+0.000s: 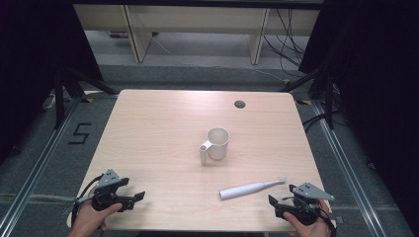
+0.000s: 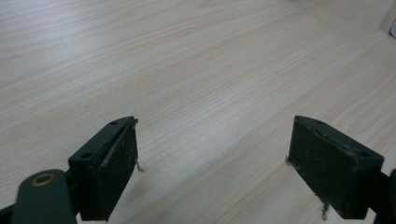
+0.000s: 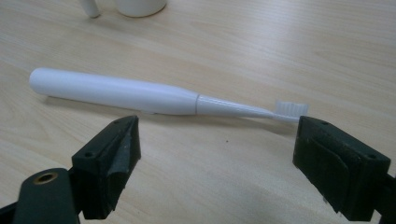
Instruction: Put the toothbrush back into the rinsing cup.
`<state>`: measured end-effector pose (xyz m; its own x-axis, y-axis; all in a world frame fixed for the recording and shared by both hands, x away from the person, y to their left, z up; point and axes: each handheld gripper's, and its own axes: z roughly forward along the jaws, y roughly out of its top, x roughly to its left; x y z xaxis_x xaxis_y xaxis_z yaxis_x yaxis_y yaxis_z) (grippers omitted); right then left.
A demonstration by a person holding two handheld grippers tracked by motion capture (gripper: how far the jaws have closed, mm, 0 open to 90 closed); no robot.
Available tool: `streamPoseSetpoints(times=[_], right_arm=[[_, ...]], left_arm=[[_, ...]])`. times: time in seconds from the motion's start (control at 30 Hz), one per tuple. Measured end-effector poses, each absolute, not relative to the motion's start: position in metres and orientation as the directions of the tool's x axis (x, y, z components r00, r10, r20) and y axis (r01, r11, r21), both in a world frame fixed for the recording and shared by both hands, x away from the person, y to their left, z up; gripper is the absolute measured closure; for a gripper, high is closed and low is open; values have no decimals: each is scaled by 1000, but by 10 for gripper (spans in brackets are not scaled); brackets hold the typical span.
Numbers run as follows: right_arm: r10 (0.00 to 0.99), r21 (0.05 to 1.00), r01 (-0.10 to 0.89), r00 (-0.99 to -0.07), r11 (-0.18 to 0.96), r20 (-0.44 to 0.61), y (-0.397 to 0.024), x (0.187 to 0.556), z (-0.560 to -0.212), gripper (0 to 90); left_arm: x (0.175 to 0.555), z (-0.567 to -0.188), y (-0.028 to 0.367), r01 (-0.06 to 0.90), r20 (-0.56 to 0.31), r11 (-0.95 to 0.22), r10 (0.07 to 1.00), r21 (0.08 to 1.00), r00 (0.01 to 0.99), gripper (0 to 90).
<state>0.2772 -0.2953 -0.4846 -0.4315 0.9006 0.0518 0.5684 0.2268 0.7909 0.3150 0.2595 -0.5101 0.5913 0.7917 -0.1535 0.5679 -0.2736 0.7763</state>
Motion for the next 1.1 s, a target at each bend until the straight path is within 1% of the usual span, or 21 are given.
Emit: streamPoseSetpoints(times=[0.03, 0.07, 0.1, 0.17, 0.2, 0.57, 0.63, 0.7, 0.73, 0.77, 0.87, 0.9, 0.93, 0.97, 1.0, 1.03, 1.07, 1.1], right_arm=[[901, 791, 568, -432, 227, 52, -295, 277, -485, 159], [900, 792, 565, -433, 230, 48, -295, 277, -485, 160], [903, 795, 560, -428, 234, 36, -295, 278, -485, 160], [900, 793, 564, -433, 229, 48, -295, 277, -484, 160], [900, 794, 562, -433, 230, 46, -296, 277, -484, 160], [901, 797, 557, -433, 233, 39, -294, 280, -484, 156], [902, 801, 556, -430, 221, 49, -291, 280, -482, 157], [896, 817, 529, -443, 230, 35, -289, 282, -481, 174], [899, 810, 550, -432, 202, 70, -286, 281, -479, 202], [892, 820, 522, -451, 232, 35, -286, 283, -478, 259], [878, 835, 505, -475, 217, 59, -280, 287, -473, 464], [876, 828, 525, -474, 198, 91, -277, 286, -472, 501], [876, 828, 525, -474, 198, 91, -277, 286, -472, 501], [869, 835, 506, -490, 216, 73, -277, 288, -472, 555], [867, 830, 517, -491, 209, 88, -274, 288, -471, 605], [861, 842, 485, -507, 234, 53, -273, 291, -471, 625], [852, 842, 491, -518, 222, 78, -268, 293, -471, 677], [852, 842, 491, -518, 222, 78, -268, 293, -471, 677]], left_arm=[[315, -510, 260, 568, -154, -273, 792, 776, 591, 152], [315, -509, 262, 565, -130, -309, 786, 765, 605, 152], [315, -509, 262, 565, -130, -308, 786, 765, 605, 152], [315, -509, 262, 565, -130, -308, 786, 765, 605, 152], [315, -510, 259, 567, -154, -272, 792, 777, 591, 152], [315, -510, 260, 568, -146, -284, 791, 773, 594, 152], [315, -510, 261, 564, -132, -300, 789, 769, 600, 152], [315, -510, 262, 565, -132, -301, 789, 768, 600, 152], [316, -510, 262, 569, -133, -309, 785, 762, 604, 152], [316, -510, 262, 565, -133, -304, 787, 767, 603, 152], [315, -511, 260, 571, -152, -276, 794, 773, 589, 152], [315, -511, 260, 571, -152, -276, 794, 773, 589, 152], [316, -510, 262, 569, -137, -297, 791, 767, 597, 152], [315, -512, 260, 566, -152, -273, 793, 778, 590, 152], [315, -512, 260, 568, -152, -272, 794, 777, 589, 152], [315, -511, 261, 572, -147, -283, 793, 770, 591, 152], [315, -511, 261, 574, -150, -280, 795, 769, 588, 152], [315, -511, 261, 577, -151, -278, 796, 768, 586, 152]])
